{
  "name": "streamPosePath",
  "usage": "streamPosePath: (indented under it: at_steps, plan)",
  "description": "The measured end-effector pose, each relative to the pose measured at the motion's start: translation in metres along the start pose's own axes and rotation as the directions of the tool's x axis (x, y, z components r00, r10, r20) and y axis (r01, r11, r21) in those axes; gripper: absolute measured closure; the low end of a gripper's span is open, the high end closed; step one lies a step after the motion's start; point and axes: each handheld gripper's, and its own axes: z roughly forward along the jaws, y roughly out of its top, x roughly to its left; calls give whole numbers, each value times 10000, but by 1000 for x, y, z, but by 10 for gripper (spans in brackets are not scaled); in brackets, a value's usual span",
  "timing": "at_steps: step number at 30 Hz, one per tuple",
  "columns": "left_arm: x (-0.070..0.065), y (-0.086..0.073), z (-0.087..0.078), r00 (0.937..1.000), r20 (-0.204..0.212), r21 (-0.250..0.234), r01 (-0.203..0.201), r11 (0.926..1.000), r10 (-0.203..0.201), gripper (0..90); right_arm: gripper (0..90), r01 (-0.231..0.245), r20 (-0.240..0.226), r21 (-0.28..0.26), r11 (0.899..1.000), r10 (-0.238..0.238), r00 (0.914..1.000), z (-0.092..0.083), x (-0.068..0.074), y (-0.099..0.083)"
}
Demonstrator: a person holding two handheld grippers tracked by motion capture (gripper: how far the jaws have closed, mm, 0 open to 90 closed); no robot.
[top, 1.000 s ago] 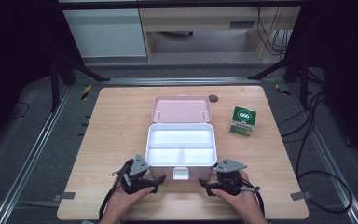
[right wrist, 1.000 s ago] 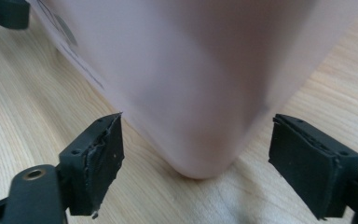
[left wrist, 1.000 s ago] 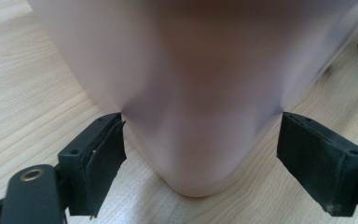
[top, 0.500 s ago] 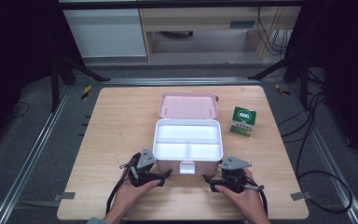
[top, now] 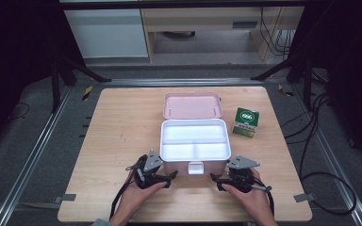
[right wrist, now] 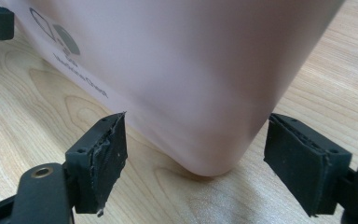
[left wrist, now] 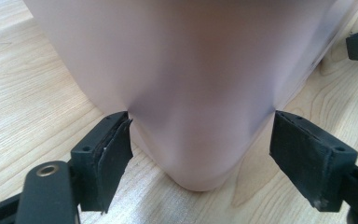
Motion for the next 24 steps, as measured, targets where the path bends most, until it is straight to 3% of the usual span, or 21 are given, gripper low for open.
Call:
streamPosePath:
  at_steps: [6,10,14,18,24]
  plan:
    - [0,-2,-3,9998,-4,16,-198,9998,198,233,213,-145,-240,-46,9999,143,9996,-3,-3,0]
    - [4,-8,-11,9996,-144,157,-238,9996,240,192,177,-167,-573,367,9992,188,9982,-11,-8,-1]
    - [16,-15,-23,9981,-615,359,-28,9994,50,156,189,-434,-793,742,9963,492,9956,-25,-23,-4]
    - [34,-22,-27,9930,-1069,715,585,9957,-507,119,241,-674,-630,932,9934,734,9953,-41,-43,-3]
    - [54,-32,-27,9836,-1606,1161,1010,9881,-817,90,288,-586,-229,954,9937,610,9979,-60,-70,25]
